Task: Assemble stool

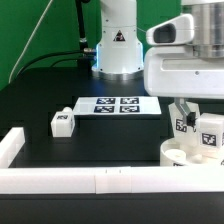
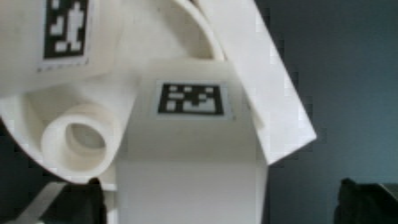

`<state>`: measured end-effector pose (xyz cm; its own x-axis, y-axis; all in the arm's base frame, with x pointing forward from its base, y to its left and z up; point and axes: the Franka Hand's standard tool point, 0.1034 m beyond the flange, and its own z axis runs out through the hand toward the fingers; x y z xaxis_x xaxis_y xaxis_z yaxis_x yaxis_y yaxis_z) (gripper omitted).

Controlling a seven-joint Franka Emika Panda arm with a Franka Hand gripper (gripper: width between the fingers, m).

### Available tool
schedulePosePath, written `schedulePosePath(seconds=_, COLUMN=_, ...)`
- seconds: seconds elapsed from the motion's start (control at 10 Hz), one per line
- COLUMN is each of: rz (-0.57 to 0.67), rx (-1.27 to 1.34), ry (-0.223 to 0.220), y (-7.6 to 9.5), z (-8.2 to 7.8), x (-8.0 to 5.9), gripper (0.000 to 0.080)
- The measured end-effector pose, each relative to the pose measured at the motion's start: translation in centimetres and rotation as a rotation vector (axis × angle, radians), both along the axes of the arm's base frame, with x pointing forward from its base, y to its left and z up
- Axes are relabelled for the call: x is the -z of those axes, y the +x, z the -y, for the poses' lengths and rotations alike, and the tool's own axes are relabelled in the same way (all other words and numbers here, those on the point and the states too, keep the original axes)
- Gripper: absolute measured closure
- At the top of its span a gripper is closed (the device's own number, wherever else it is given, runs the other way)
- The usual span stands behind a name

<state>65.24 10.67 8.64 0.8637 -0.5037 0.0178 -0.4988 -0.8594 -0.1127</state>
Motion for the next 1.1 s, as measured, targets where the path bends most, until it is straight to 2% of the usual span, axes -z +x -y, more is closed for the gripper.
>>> schedulePosePath(seconds=0.4, rz=0.016, rx=0.014, ry=0.001, y=0.22, z=0.06, x=0.01, gripper=0.0151)
schedulePosePath(seconds=0.5, rz=0.016, rx=0.014, ry=0.001, y=0.21, z=0.06, x=0.04, gripper=0.0252)
schedulePosePath(seconds=0.6, rz=0.016, rx=0.014, ry=0.001, y=0.21, z=0.07, x=0.06, gripper=0.0399)
schedulePosePath(seconds=0.7, rz=0.016, rx=0.013, ry=-0.001, y=0.21, z=0.17, x=0.07, gripper=0.0399)
schedulePosePath(seconds=0.8, rz=0.016, rx=0.014, ry=-0.002, y=0.22, z=0.25, x=0.07, gripper=0.0461)
schedulePosePath(seconds=1.1, rz=0.011, rx=0.053, ry=0.0, y=0.2, z=0.38, x=0.05, gripper=0.0461)
